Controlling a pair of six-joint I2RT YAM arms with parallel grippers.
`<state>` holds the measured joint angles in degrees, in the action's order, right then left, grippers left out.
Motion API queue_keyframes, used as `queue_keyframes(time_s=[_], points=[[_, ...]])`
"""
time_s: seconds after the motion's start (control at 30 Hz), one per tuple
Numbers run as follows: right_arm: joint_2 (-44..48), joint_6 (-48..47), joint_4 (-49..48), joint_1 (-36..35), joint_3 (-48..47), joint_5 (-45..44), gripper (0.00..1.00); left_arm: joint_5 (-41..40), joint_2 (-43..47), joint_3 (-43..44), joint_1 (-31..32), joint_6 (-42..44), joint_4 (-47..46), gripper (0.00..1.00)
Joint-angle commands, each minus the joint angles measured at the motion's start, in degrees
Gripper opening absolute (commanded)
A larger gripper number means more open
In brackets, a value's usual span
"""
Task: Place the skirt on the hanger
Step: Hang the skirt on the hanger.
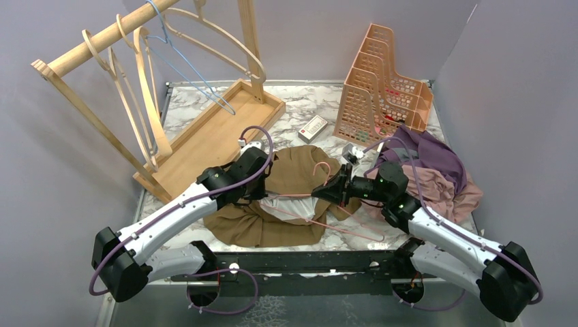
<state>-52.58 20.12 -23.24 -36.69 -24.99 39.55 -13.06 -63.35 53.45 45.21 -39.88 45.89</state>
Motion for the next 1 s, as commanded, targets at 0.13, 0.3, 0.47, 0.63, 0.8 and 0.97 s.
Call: queue_keyframes(time_s=[0.13,0.3,0.47,0.63,0.8,0.97], points=[[-4.25,1.47,-12.01,-0.14,0.51,1.51,0.01,15.15,0.95,-3.02,-0.21,-2.64,-11.02,0.0],[-5.27,1.29,-12.88,-0.14,0.27,1.39,0.01,23.35,2.53,-6.11,-0.21,-2.92,-20.35,0.0],[-4.21,1.11,-13.32,-0.13,0.68,0.68,0.01,21.48,5.22,-6.46,-0.3,-2.16,-18.71,0.0],[-2.87,1.4,-15.02,-0.14,2.12,0.32,0.01,14.79,7.92,-4.72,-0.39,-2.6,-15.36,0.25],[-1.81,1.9,-16.0,-0.14,2.82,-0.91,0.01,5.02,10.68,-2.35,-0.39,-5.08,-7.42,0.49],[-1.6,2.09,-16.89,-0.14,3.02,-1.84,0.01,3.37,13.18,-4.01,-0.39,-9.42,-3.19,0.61]])
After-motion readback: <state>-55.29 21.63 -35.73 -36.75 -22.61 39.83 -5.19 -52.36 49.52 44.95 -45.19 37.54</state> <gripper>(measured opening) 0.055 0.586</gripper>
